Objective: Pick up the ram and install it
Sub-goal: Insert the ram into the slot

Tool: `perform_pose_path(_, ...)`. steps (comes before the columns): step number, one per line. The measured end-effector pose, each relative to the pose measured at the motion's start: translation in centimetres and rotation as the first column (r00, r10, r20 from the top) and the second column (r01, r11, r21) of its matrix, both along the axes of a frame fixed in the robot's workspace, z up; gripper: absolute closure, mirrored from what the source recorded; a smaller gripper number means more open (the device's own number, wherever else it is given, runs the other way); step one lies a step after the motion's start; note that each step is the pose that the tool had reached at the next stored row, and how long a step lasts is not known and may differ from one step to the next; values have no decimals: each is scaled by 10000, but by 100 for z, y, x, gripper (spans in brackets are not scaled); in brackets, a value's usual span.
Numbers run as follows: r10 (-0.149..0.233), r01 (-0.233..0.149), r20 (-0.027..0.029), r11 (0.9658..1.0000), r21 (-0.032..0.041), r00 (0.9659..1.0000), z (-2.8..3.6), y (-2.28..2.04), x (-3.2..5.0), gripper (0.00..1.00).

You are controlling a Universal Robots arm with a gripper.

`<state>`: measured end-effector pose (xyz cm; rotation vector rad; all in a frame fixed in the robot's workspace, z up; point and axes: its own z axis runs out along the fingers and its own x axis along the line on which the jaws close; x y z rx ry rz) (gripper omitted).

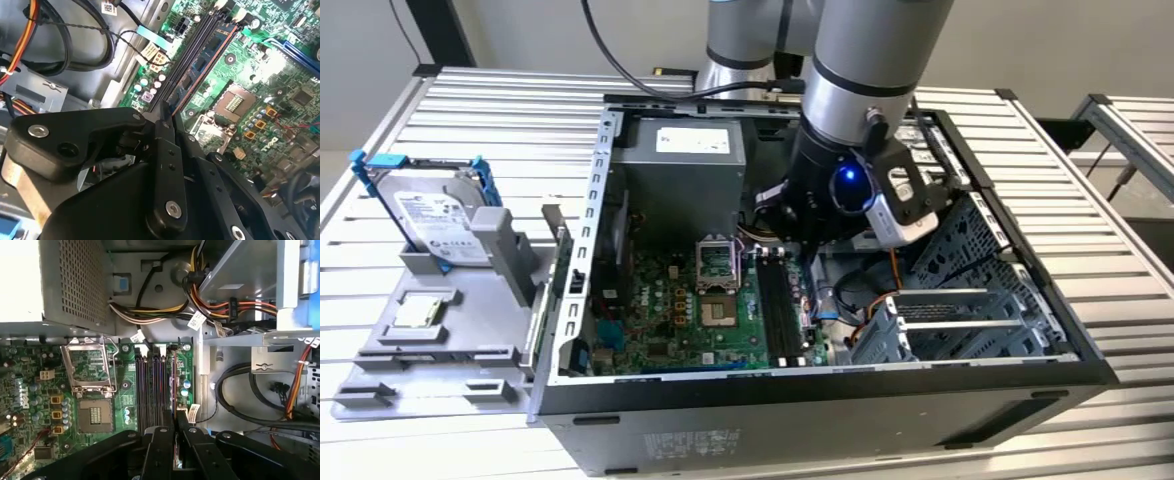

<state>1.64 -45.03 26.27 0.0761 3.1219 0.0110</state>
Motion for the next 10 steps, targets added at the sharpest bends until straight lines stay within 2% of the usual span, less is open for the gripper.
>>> perform_pose_path(10,61,-61,-4,10000,-2,10000,-175,0,14,100)
